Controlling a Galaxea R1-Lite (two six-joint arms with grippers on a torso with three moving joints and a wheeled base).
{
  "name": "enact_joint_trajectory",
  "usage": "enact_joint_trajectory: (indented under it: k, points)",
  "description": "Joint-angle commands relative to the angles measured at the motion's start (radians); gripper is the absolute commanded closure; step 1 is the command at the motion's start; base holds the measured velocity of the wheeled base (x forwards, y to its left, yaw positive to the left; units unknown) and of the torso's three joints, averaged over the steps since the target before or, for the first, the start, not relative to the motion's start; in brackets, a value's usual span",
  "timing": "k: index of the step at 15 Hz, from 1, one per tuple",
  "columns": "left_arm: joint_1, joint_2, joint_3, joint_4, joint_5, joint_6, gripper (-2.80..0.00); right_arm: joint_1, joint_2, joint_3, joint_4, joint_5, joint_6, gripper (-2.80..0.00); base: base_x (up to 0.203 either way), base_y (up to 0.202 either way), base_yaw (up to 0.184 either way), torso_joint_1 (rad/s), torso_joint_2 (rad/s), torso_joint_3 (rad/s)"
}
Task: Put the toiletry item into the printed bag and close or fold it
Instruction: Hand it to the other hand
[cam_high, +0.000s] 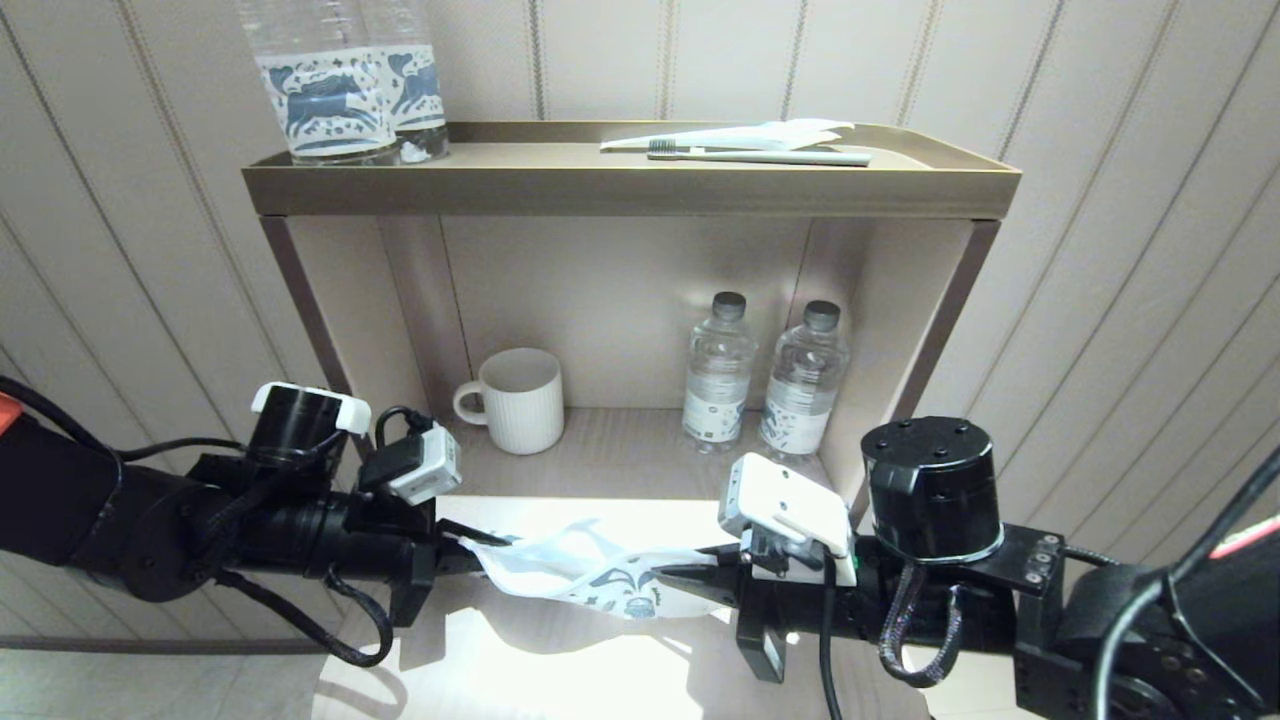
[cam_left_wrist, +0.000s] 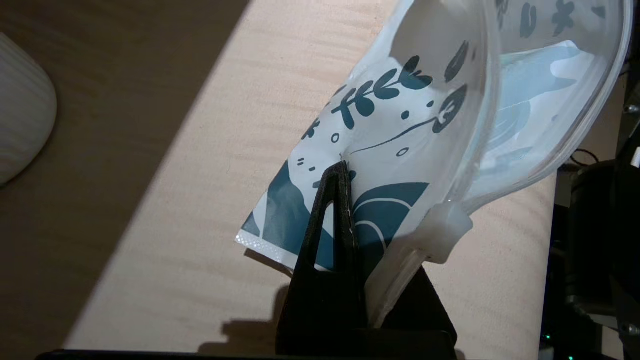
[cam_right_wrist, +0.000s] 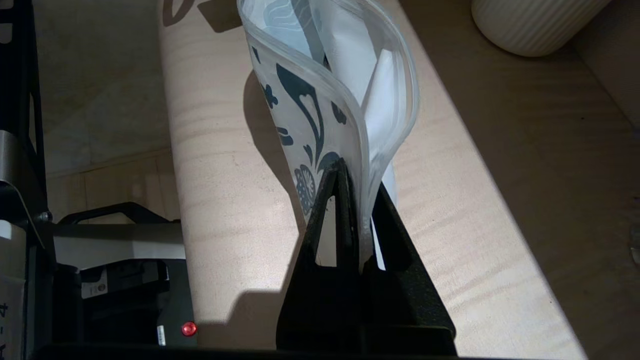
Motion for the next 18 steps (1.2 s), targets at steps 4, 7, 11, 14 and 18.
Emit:
enact_joint_trajectory:
  k: [4,7,11,14,18]
  points:
    - [-0.002,-0.075,-0.05,0.106,0.138,0.001,0.0,-0.002,0.01,-0.017,0.001,-0.061,-0.003,0.0,0.0,0.0,0.0,0.0,0.0,0.0]
    - [-0.003,-0.102,-0.095,0.201,0.217,0.0,0.0,-0.005,0.009,-0.042,0.016,-0.104,0.004,0.0,0.0,0.0,0.0,0.0,0.0,0.0]
    - [-0.009,-0.107,-0.093,0.206,0.221,0.0,0.0,0.0,-0.023,-0.087,0.191,-0.141,0.003,0.0,0.0,0.0,0.0,0.0,0.0,0.0]
    - [-0.016,-0.109,-0.089,0.207,0.222,0.0,0.0,0.004,-0.026,-0.093,0.203,-0.166,-0.001,-2.8,0.0,0.0,0.0,0.0,0.0,0.0]
    - [-0.027,-0.107,-0.087,0.211,0.223,0.0,0.0,-0.002,-0.045,-0.102,0.201,-0.163,-0.001,-2.8,0.0,0.0,0.0,0.0,0.0,0.0]
